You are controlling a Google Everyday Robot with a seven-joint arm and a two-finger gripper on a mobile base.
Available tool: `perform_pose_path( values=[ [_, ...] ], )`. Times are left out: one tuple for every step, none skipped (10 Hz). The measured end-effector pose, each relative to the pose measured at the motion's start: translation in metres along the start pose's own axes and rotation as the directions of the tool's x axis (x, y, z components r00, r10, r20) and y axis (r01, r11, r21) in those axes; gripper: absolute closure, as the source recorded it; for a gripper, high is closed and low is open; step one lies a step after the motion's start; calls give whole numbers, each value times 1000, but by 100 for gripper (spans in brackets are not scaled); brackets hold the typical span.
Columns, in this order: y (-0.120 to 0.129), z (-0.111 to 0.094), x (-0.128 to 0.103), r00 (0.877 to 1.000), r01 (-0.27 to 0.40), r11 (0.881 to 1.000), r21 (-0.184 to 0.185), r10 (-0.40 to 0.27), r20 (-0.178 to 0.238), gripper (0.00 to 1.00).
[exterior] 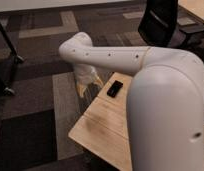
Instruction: Move the arm in a circular motion
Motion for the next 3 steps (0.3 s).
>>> perform_pose_path(
  values=[
    [-43, 6, -5, 996, -84, 996, -16, 84, 5, 35],
    [-94, 13, 0, 977, -212, 977, -30, 212, 10, 35],
    [-107, 14, 1, 969, -246, 969, -35, 247, 18, 35]
  ],
)
